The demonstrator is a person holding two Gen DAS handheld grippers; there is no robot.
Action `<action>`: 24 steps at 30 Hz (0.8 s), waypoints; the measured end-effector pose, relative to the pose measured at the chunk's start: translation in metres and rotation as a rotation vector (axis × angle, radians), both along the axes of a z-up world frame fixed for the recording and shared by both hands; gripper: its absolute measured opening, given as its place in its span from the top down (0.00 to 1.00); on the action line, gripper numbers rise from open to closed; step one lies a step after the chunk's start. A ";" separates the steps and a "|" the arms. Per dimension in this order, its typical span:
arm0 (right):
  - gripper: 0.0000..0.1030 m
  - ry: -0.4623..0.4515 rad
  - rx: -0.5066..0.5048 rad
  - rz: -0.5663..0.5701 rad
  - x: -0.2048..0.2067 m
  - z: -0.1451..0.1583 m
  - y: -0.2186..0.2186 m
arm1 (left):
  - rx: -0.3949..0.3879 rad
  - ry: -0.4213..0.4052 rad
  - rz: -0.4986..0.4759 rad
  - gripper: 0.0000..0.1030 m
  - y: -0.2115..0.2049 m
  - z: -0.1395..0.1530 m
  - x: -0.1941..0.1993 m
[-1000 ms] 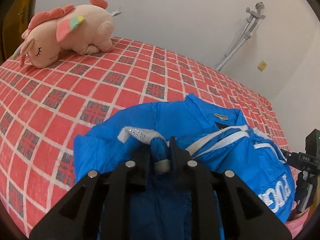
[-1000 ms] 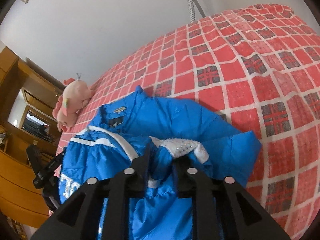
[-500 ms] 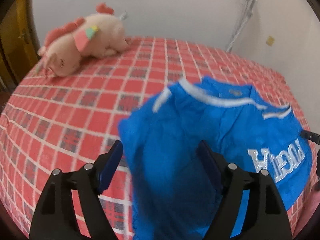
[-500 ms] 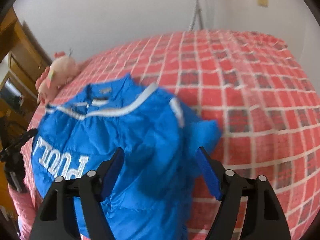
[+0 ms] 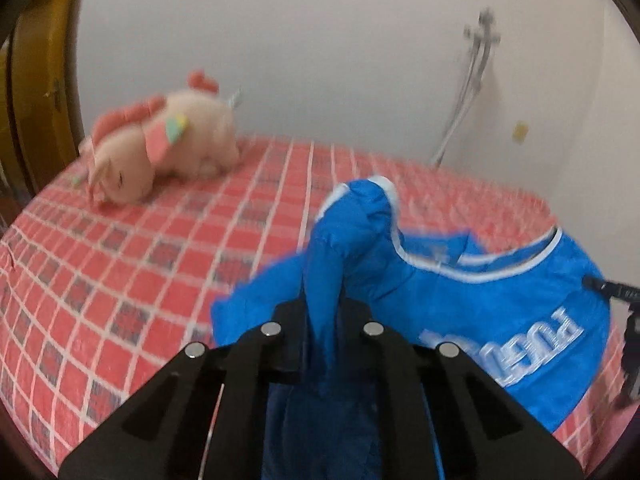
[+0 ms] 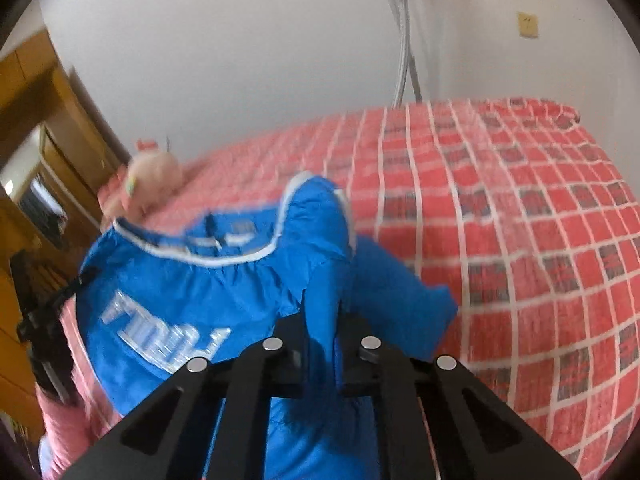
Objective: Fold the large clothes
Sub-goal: 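Lift the hem with both tools and fold it toward the collar, then release the hem with both tools and smooth the folded jacket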
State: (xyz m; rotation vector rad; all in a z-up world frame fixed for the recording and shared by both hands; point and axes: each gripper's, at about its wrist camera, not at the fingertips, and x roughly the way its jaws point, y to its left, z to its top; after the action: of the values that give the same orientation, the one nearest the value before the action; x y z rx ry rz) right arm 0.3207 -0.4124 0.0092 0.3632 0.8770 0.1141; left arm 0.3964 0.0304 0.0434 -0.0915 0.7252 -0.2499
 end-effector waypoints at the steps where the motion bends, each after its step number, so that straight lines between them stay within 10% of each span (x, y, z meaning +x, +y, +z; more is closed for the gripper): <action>1: 0.93 -0.001 -0.001 -0.024 0.004 -0.001 -0.001 | -0.006 -0.018 0.012 0.92 -0.002 0.004 0.001; 4: 0.93 0.012 -0.029 -0.100 0.027 -0.018 -0.005 | 0.058 -0.056 0.054 0.92 -0.016 -0.001 0.023; 11: 0.89 0.133 -0.018 -0.107 0.058 -0.081 -0.014 | 0.038 0.238 0.091 0.87 -0.003 -0.091 0.090; 18: 0.81 0.136 -0.069 -0.124 0.057 -0.094 -0.008 | 0.150 0.211 0.094 0.80 -0.020 -0.095 0.086; 24: 0.66 0.050 -0.051 -0.249 0.031 -0.047 -0.022 | 0.019 0.180 0.182 0.73 0.015 -0.065 0.072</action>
State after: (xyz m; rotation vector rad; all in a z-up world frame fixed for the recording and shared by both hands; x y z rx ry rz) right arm 0.3516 -0.4347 -0.0377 0.4256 0.8751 -0.1478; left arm 0.4681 0.0458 -0.0211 -0.1625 0.8923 -0.0614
